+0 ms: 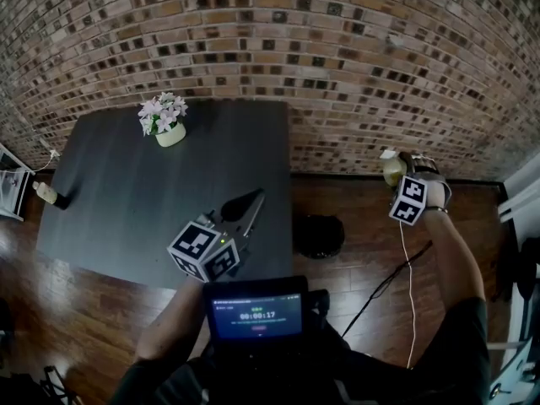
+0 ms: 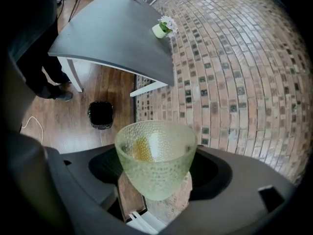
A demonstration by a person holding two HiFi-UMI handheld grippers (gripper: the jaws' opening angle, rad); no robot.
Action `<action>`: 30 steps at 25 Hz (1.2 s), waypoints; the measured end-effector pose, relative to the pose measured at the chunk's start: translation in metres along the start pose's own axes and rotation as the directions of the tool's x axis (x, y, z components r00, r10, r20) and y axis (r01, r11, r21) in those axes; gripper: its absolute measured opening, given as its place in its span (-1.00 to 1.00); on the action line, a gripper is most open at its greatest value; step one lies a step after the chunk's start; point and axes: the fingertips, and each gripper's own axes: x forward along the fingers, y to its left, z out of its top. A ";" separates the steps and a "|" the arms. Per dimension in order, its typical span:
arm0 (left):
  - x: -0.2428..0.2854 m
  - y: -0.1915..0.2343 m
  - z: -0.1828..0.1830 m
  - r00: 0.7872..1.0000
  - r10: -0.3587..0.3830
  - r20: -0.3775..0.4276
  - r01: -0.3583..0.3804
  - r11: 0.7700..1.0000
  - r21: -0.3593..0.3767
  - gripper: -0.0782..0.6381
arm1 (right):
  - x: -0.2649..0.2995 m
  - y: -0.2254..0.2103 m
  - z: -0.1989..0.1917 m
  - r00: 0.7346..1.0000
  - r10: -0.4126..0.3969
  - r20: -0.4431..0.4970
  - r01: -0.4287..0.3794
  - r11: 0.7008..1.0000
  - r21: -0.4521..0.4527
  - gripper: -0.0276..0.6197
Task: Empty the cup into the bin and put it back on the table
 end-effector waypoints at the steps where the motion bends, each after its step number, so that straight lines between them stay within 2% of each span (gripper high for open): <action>1: 0.000 0.001 0.000 1.000 0.002 0.004 -0.002 1.000 0.001 -0.77 | 0.001 0.001 0.000 1.000 0.005 -0.004 -0.005 1.000 -0.014 0.29; 12: 0.000 -0.004 -0.001 1.000 -0.008 -0.001 0.008 1.000 0.005 -0.77 | 0.003 0.009 -0.003 0.998 0.023 -0.066 -0.034 0.984 -0.176 0.29; 30: 0.001 0.000 0.000 1.000 0.000 0.007 0.000 1.000 -0.002 -0.77 | 0.004 0.001 0.003 0.996 0.001 -0.091 -0.027 0.957 -0.287 0.29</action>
